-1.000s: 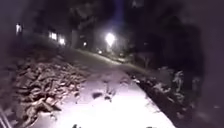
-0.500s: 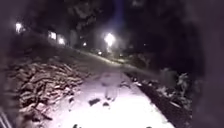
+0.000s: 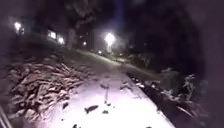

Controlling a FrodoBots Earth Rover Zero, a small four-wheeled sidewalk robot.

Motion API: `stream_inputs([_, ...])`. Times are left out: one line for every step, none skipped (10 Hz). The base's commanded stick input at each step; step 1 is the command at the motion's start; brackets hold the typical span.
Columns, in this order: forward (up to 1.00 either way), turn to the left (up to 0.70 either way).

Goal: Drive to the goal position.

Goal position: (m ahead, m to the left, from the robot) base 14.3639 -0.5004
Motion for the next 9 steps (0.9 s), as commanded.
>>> stream_inputs([0.45, 0.00])
stream_inputs([0.45, 0.00])
stream_inputs([0.45, 0.00])
stream_inputs([0.45, 0.00])
stream_inputs([0.45, 0.00])
stream_inputs([0.45, 0.00])
stream_inputs([0.45, 0.00])
stream_inputs([0.45, 0.00])
stream_inputs([0.45, 0.00])
